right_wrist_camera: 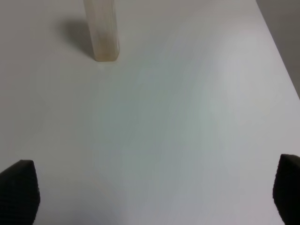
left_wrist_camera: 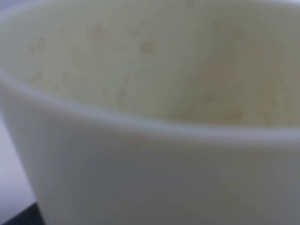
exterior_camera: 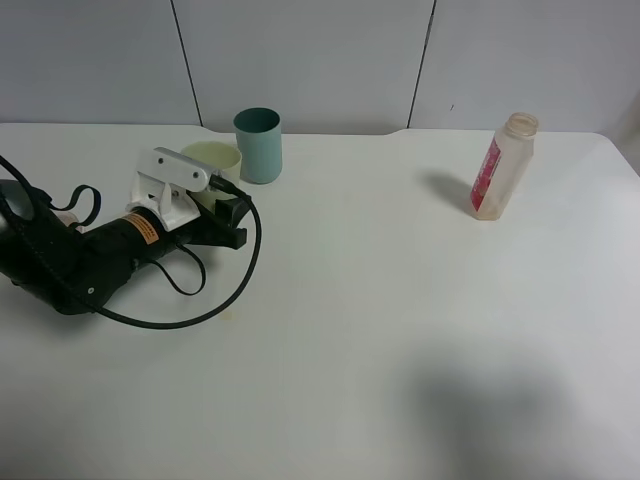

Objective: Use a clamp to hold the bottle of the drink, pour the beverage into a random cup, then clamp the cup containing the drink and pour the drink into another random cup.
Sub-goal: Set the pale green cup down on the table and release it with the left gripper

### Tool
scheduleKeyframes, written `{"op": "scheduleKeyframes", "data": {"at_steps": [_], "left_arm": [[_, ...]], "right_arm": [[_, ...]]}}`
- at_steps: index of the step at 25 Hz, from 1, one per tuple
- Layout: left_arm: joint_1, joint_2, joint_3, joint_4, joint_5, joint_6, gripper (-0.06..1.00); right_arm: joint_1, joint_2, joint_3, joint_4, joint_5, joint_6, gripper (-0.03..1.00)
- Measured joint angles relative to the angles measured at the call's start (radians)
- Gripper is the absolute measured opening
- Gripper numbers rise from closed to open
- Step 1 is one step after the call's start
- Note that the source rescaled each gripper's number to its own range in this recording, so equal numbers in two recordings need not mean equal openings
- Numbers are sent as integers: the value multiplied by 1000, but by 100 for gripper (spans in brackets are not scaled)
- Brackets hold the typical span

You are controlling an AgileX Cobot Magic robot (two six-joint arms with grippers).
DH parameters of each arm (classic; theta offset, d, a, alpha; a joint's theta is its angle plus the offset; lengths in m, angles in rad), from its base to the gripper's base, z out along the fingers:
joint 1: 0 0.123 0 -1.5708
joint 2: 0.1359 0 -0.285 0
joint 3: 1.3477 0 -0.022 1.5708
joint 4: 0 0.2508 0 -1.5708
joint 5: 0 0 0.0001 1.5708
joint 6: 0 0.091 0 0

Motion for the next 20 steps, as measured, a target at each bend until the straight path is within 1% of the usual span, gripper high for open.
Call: {"op": "scheduleKeyframes", "data": {"at_steps": [4,5,6,11,15,17,20], "left_arm": [[0,4,11,-2,0,-8,3],[0,32,12,2,0,-44,3],[0,45,12,3,0,-53,3],[0,81,9,3,0,-56,3],[0,95,-18,6,-2,-63,3],[0,110,-66,9,0,-104,3],[0,113,-86,10,0,-113,3]], "right_arm": [[0,0,0,0,0,0,100],[0,0,0,0,0,0,100],[0,0,0,0,0,0,100],[0,0,0,0,0,0,100],[0,0,0,0,0,0,100],[0,0,0,0,0,0,100],[0,0,0,0,0,0,100]]}}
